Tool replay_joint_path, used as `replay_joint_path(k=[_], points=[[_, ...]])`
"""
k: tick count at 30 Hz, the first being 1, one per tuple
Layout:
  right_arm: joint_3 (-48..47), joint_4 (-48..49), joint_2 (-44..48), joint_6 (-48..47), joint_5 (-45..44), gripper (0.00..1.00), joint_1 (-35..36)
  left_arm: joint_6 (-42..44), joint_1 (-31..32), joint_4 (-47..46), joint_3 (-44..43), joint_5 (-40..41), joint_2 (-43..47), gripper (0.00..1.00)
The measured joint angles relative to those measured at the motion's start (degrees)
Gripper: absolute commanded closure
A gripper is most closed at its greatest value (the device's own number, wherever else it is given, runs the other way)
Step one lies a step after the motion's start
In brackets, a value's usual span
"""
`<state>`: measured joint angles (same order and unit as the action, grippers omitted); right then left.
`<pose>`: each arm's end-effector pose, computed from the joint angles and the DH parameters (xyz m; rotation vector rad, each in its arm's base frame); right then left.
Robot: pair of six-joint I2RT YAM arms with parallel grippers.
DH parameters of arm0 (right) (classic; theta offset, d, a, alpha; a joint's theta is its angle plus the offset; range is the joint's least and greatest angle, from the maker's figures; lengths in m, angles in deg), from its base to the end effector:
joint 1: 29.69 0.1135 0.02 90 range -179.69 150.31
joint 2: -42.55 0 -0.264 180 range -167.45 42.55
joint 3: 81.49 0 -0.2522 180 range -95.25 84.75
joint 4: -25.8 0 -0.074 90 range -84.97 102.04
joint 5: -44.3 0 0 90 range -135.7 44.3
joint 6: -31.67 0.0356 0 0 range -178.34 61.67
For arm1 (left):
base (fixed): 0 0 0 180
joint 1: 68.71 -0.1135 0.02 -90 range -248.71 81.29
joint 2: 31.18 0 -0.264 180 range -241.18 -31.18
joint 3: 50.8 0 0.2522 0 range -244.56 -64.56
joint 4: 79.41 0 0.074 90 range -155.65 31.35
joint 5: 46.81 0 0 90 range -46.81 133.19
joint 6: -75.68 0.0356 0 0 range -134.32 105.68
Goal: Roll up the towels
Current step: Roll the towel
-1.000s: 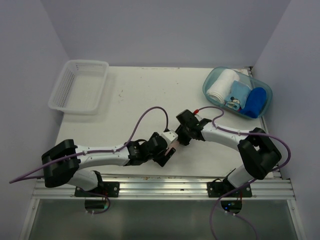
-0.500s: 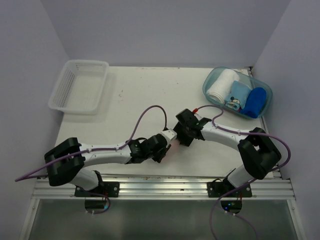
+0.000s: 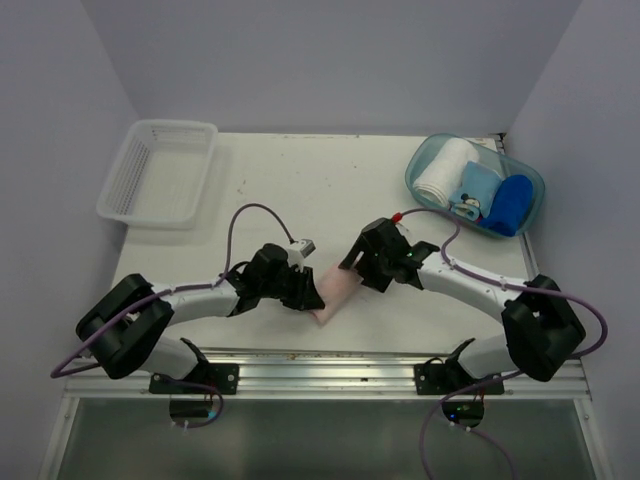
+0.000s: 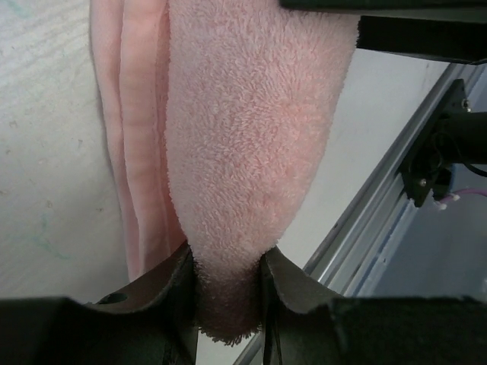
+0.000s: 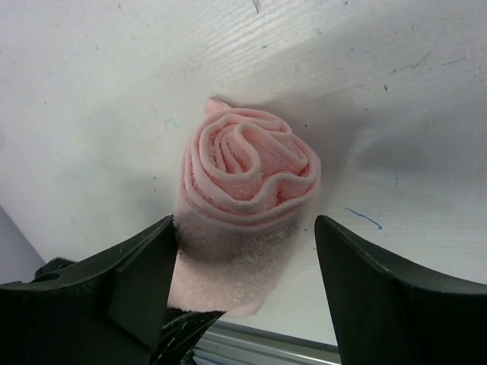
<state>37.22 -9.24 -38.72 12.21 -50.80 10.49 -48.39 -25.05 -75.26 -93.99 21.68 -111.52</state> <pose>0.2157 0.1780 0.1986 0.7313 2.5531 0.6212 0.1771 -0.1870 0.1508 0.4215 2.4637 -1.0755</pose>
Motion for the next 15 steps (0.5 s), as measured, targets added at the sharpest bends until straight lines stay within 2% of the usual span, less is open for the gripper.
replay_joint_path(k=[8,15], points=[[4.74,5.35,2.84,0.37,0.33,0.22,1.01,-7.48,-5.05,-9.29,4.02,-9.31,-2.97,0.74],[5.46,10.45,-0.81,1.49,1.7,0.22,2.56,-10.4,-5.97,-11.58,5.05,-11.56,-3.78,0.75]])
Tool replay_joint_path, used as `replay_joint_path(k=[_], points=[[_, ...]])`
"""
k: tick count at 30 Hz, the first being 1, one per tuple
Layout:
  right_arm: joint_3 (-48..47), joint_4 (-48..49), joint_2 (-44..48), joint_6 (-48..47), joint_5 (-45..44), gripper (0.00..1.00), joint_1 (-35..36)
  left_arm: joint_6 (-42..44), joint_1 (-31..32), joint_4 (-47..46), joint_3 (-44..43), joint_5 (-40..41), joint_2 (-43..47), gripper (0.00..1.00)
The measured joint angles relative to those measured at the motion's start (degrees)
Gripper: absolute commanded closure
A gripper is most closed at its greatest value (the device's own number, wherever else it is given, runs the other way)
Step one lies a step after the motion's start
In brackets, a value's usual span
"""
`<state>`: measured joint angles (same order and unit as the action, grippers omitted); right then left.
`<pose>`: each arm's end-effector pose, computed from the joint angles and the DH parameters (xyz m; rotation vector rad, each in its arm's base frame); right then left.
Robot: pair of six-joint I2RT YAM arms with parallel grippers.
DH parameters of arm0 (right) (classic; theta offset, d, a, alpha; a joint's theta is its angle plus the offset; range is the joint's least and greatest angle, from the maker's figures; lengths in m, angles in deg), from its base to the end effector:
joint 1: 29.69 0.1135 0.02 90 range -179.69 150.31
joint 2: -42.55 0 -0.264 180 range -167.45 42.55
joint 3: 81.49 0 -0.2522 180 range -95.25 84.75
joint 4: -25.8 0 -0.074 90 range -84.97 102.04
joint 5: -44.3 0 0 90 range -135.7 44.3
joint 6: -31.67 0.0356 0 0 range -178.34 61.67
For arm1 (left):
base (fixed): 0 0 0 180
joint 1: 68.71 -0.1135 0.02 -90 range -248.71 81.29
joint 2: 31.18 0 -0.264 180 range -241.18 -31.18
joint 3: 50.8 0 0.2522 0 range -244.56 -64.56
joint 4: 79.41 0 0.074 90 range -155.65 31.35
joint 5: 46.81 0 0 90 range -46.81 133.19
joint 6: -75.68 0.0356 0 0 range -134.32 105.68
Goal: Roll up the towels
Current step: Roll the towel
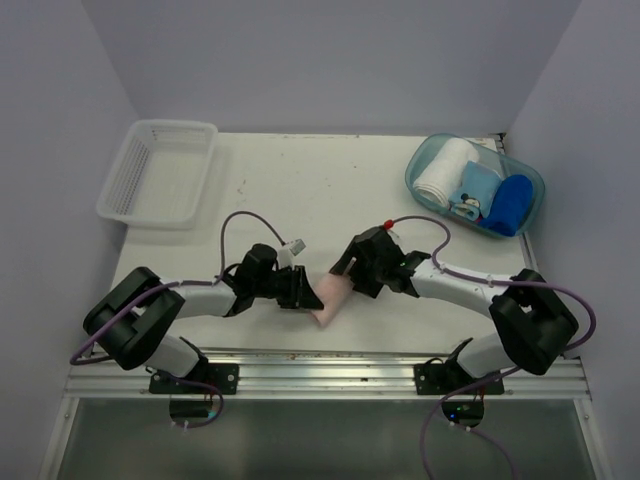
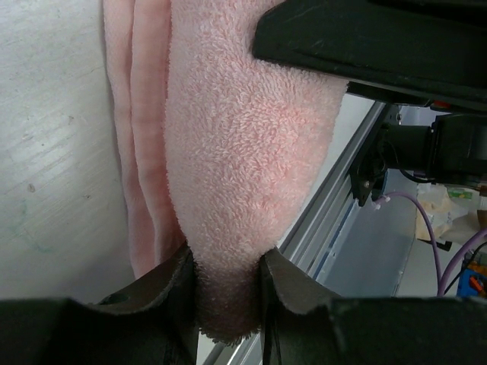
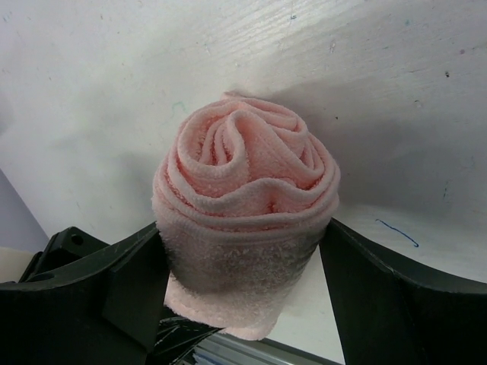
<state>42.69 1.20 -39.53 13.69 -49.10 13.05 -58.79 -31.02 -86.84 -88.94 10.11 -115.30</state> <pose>0.2063 0.1878 0.1784 0.6908 2.5347 0.7446 0.1855 -0.1679 0.1300 0.2082 2.5046 -1.3446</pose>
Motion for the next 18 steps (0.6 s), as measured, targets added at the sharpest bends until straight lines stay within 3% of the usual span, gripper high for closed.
replay_joint_path(k=[10,14,18], points=[[0.02,2.75,-2.82,2.38,-0.02,0.3,1.6,-5.53,-2.05,-6.14,2.95,-2.78,-1.7,0.73],[-0.11,3.63,-5.09,2.84,-0.13,0.43,2.23,-6.14,-2.4,-6.6,3.3,-3.17,-1.86,0.46],[-2.32,2.62,-7.21,2.51,-0.11,0.6,2.4,-5.66,-2.45,-4.59,3.39,-2.54,-0.24,0.3]])
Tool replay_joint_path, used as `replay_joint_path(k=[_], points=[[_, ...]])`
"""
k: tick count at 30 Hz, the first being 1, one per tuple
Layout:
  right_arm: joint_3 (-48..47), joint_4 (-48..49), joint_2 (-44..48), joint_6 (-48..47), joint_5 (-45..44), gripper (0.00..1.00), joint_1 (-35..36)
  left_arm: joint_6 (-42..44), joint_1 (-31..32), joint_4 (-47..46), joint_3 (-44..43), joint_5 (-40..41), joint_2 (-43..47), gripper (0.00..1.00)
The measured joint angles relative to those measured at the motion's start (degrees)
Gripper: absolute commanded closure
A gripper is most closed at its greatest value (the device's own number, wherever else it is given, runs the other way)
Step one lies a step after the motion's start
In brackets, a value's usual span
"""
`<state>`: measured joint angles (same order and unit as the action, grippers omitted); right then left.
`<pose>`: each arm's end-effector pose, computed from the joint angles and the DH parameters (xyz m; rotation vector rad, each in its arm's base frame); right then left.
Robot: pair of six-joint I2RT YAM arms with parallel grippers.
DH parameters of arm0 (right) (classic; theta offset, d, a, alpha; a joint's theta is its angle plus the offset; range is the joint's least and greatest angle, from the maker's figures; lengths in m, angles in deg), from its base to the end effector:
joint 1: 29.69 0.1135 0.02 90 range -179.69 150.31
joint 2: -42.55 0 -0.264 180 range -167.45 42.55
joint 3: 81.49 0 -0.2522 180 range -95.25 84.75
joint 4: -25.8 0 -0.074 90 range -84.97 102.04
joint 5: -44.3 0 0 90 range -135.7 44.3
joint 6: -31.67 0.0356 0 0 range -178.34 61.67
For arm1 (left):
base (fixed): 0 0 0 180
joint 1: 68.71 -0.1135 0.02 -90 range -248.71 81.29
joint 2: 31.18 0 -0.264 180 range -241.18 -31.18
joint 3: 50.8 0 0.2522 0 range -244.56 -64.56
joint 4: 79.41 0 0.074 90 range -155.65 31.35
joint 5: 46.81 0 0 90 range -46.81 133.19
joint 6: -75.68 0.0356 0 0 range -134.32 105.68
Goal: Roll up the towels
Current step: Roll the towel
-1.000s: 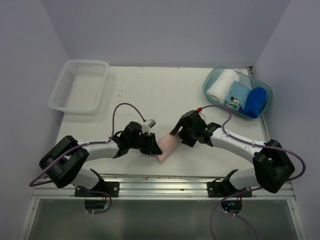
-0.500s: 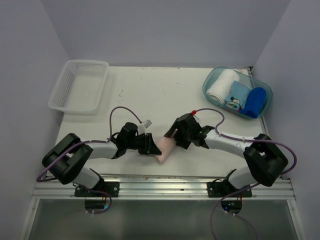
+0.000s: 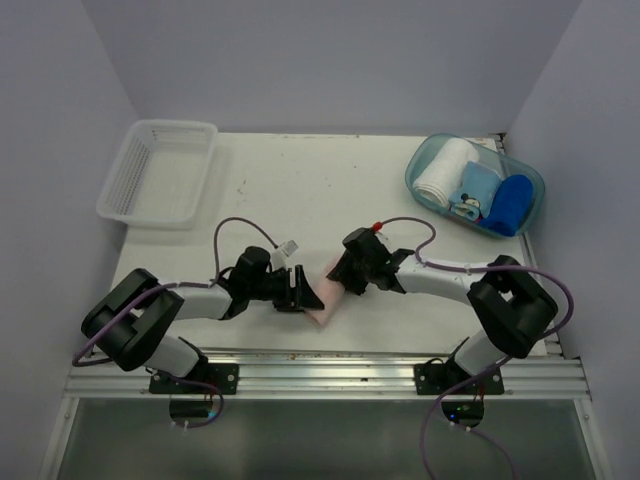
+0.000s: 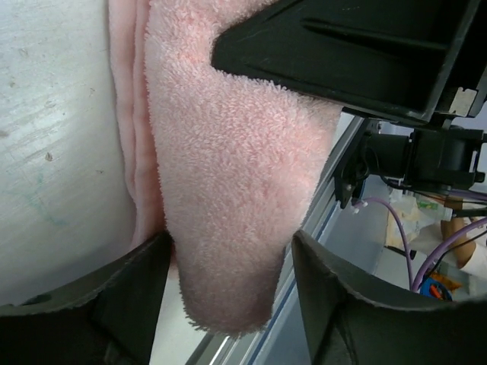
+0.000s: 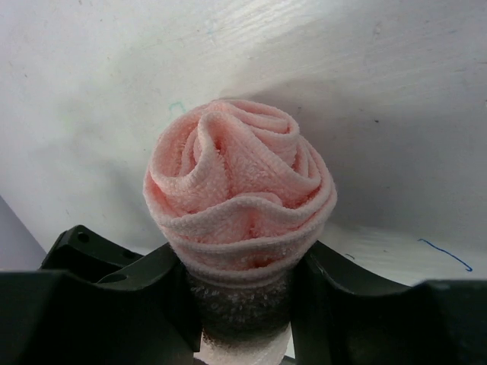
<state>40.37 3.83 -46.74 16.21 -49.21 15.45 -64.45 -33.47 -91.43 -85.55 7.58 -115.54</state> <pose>0.2120 0.2099 0.1594 0.7049 2.5792 0.7296 0.1833 -0.1549 0.1213 0.0677 2.5219 -1.4198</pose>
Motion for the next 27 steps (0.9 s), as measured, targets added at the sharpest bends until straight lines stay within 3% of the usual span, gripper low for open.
replay_joint_path(k=[7,12,18,20,27], points=[[-9.84,-10.27,-4.5,-2.97,-1.79,0.62,0.61,4.33,0.0,9.16,-1.9,3.52,6.05,0.27],[-13.88,-16.61,-5.81,-5.25,-3.06,0.63,0.61,11.65,-0.04,21.18,-6.8,11.45,12.33,0.25],[-17.75,-21.33,-8.94,-6.49,-3.04,0.63,0.61,18.64,1.05,29.07,-11.82,19.06,15.91,0.14],[-18.88,-22.69,-9.49,-6.69,-3.04,0.63,0.61,20.22,3.8,30.88,-13.46,22.1,15.72,0.09],[-21.0,-25.35,-10.71,-6.95,-3.02,0.62,0.61,22.97,18.32,33.16,-18.49,30.99,11.82,0.09]])
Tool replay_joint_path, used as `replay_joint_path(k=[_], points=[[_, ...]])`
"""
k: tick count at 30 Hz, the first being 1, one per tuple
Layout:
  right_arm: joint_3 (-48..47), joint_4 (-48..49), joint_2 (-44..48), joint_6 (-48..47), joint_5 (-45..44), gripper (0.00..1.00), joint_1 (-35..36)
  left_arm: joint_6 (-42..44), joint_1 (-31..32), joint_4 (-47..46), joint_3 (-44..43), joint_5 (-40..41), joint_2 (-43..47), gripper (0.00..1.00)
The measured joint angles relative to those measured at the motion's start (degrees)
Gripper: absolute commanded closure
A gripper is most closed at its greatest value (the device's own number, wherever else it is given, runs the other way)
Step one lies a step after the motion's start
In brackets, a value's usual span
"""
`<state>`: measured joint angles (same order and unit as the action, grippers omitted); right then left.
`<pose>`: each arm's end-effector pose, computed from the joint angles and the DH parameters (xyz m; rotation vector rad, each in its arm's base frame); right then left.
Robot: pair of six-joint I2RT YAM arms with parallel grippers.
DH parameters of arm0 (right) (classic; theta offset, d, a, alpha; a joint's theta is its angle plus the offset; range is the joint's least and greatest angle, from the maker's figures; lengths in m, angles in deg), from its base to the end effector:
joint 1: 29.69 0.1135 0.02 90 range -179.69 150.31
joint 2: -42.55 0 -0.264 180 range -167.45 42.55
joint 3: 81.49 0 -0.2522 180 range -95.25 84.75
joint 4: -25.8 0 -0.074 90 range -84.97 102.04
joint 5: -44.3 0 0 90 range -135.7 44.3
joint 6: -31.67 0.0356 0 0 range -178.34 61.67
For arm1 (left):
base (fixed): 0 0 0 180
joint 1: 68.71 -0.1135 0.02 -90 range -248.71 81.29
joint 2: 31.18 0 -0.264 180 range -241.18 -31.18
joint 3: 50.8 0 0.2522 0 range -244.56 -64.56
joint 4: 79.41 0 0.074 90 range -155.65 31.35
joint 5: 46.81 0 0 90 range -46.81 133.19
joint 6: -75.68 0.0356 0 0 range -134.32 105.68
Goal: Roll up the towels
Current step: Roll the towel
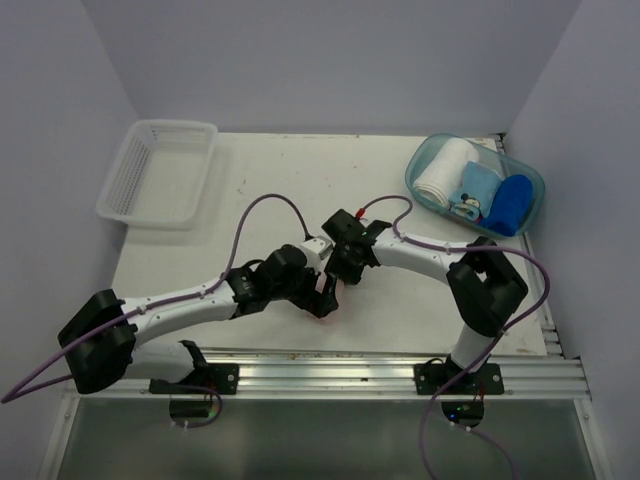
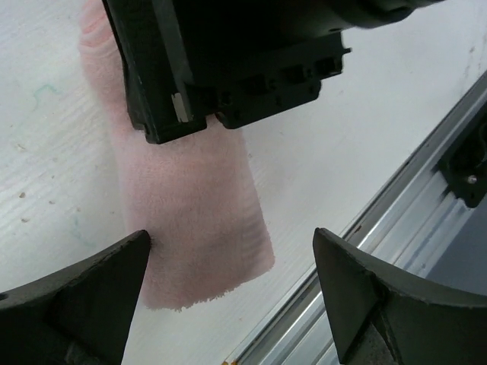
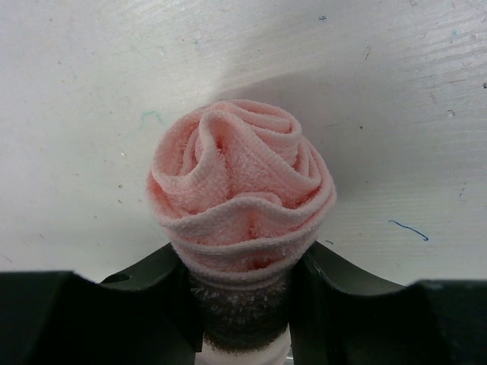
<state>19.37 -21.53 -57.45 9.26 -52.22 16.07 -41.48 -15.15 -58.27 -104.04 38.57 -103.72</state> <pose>0.2416 0.2423 0.1821 0.5635 2.7591 0.3652 0.1534 -0.2126 0.2110 0.5949 2.3396 -0.7957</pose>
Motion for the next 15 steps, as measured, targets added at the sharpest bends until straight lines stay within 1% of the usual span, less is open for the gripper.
replay_joint_path(k=[3,11,15], points=[[-0.44,-0.74,-0.13,-0.2,0.0,0.59,0.0,0.26,1.68,0.46,0.0,2.91,-1.38,0.09],[-1.11,-2.03,-0.48,-0.57,0.2,0.59,0.0,0.2,8.02,0.57,-0.04,12.28,-4.55,0.11],[-1.27,-2.05,-0.87,-0.61,0.37,0.58,0.0,-0.31,9.92,0.52,-0.81,15.61,-6.95,0.14]])
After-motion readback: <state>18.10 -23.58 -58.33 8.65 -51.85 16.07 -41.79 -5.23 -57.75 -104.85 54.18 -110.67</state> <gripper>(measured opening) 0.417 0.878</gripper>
